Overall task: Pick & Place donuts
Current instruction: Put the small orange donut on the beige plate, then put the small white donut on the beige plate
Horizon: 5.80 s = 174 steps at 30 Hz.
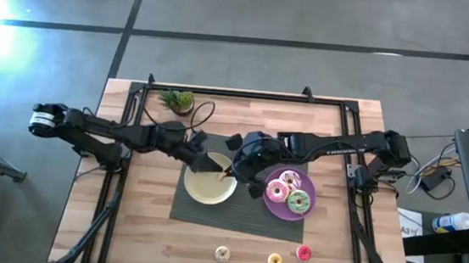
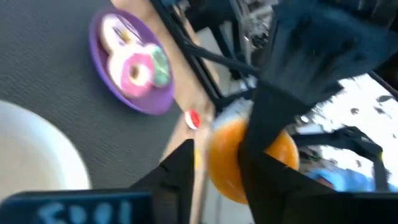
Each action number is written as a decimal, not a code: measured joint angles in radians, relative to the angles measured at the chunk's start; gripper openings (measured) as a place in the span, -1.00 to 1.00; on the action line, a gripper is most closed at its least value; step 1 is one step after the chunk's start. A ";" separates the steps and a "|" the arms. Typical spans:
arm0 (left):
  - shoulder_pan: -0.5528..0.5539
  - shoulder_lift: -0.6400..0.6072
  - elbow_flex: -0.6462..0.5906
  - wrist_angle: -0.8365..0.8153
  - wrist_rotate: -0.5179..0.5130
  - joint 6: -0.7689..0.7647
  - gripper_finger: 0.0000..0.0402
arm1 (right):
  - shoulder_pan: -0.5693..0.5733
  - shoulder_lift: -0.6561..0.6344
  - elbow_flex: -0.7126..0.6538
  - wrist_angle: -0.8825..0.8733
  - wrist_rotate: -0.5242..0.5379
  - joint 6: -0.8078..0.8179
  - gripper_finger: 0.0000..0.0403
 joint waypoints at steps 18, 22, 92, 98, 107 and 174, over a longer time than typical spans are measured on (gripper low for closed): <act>-0.193 -0.153 0.212 -0.797 -0.791 0.234 -0.18 | -0.166 0.140 -0.164 0.180 -0.062 1.046 -0.91; -0.298 -0.154 0.238 -0.796 -0.917 0.237 -0.18 | -0.178 0.250 -0.114 0.178 -0.144 1.083 -0.91; -0.593 0.825 0.704 -0.547 -0.332 0.253 -0.18 | -0.059 -0.657 -0.741 -0.115 0.420 1.081 0.01; -0.594 0.802 0.710 -0.621 -0.390 0.228 -0.18 | -0.060 -0.652 -0.741 -0.114 0.423 1.079 0.01; -0.597 0.790 0.720 -0.644 -0.401 0.204 -0.18 | -0.060 -0.651 -0.741 -0.110 0.444 1.076 0.01; -0.208 0.354 0.259 -0.920 -0.472 0.237 -0.91 | -0.062 -0.650 -0.753 -0.118 0.470 1.068 0.01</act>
